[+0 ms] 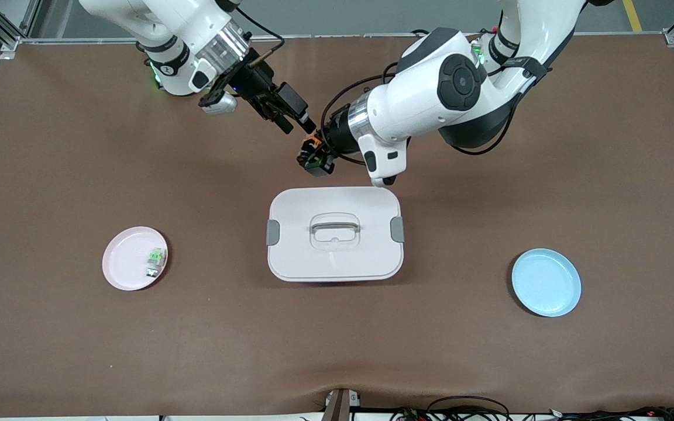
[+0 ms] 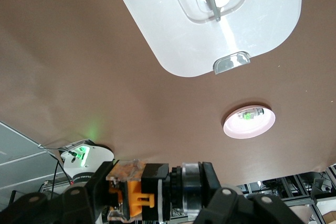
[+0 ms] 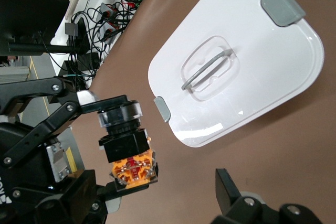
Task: Transfer orange switch to right arm and place
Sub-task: 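Hold the switch with the left gripper while the right gripper reaches it, then close the right gripper on the switch and open the left gripper, then carry the switch with the right gripper while the left gripper withdraws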
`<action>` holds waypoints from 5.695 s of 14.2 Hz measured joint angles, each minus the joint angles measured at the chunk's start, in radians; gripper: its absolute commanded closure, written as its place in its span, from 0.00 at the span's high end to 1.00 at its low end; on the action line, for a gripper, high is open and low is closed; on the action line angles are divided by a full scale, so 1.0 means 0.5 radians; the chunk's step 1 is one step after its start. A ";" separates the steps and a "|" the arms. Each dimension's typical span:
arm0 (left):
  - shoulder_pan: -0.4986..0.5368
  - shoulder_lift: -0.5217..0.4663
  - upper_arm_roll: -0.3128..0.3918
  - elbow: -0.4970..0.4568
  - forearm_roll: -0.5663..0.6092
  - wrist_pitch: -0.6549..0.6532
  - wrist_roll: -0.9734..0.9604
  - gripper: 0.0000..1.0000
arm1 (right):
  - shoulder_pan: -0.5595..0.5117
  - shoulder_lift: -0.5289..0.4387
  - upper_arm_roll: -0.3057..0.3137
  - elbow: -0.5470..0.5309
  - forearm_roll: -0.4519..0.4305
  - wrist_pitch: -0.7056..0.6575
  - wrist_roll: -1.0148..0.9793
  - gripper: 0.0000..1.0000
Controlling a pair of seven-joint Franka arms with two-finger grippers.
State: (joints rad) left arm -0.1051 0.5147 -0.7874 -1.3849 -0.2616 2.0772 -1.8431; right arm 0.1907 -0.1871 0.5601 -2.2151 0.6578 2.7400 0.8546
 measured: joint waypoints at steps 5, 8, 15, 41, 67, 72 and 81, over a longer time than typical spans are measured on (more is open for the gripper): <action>0.000 0.021 0.000 0.000 0.011 0.000 0.001 0.00 | 0.000 0.096 0.000 0.091 -0.320 0.003 0.001 1.00; 0.000 0.028 0.000 0.000 0.018 0.000 0.001 0.00 | -0.001 0.139 -0.001 0.124 -0.458 0.005 0.001 1.00; 0.000 0.035 0.004 0.000 0.030 0.000 0.001 0.00 | -0.001 0.228 0.001 0.156 -0.486 0.015 0.123 1.00; 0.003 0.038 0.011 0.006 0.038 -0.017 0.009 1.00 | 0.009 0.296 0.017 0.232 -0.503 0.015 0.284 0.00; 0.324 -0.150 0.010 0.054 0.696 -0.618 0.686 1.00 | -0.403 0.390 -0.048 0.611 -1.128 -1.226 -1.934 0.00; 0.496 -0.232 0.010 0.053 0.699 -0.800 1.197 1.00 | -0.707 0.396 -0.054 0.624 -1.308 -1.411 -2.855 0.00; 0.829 -0.275 0.012 0.053 0.969 -0.870 1.852 1.00 | -1.455 0.577 -0.063 0.552 -1.319 -1.150 -4.323 0.00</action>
State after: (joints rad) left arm 0.3093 0.3774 -0.7813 -1.3581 0.2230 1.6421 -0.9171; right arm -0.5369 0.1014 0.5285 -1.9393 -0.0018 2.1648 -1.3070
